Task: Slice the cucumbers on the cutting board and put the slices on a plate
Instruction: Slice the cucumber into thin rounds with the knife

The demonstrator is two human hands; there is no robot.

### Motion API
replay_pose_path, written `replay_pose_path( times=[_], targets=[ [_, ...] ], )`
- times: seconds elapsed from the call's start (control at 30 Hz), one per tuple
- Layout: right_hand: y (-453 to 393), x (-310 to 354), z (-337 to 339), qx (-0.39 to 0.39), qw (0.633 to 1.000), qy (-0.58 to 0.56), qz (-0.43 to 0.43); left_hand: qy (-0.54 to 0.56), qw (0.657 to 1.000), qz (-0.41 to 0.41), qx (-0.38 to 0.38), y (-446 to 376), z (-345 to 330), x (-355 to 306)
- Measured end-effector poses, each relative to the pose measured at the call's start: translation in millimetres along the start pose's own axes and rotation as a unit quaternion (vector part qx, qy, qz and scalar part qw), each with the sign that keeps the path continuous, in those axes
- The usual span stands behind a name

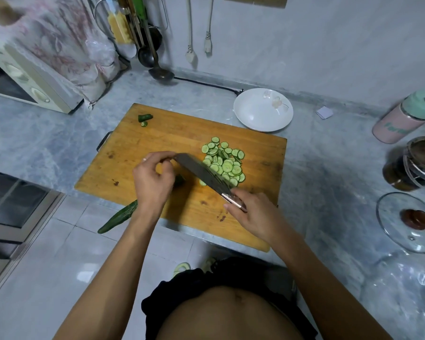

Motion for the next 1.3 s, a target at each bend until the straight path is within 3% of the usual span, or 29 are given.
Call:
replay_pose_path(
  times=[0.07, 0.17, 0.37, 0.63, 1.3],
  targets=[
    [-2, 4, 0, -0.009, 0.998, -0.063, -0.003, -0.015, 1.0, 0.022, 0.004, 11, 4, 19],
    [-9, 12, -4, -0.016, 0.988, -0.156, -0.015, -0.087, 0.992, 0.008, 0.089, 20, -17, 49],
    [-19, 33, -27, 0.004, 0.984, -0.179, -0.02, -0.13, 0.973, -0.042, 0.189, 27, -58, 66],
    [-9, 44, -49, 0.014, 0.991, -0.131, 0.002, -0.175, 0.965, -0.079, 0.177, 33, -61, 66],
    [-22, 39, -56, 0.015, 0.988, -0.156, -0.012, -0.177, 0.966, -0.096, 0.163, 36, -68, 69]
  ],
)
Point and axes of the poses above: each hand's wrist, its own y-axis away from the middle knuckle, its own z-axis out of the back of the hand, x = y × z, the point moved 8 cm from there along -y, towards the middle knuckle, and after that the axes turned 11 degrees about -y, right-handed, at the moved point
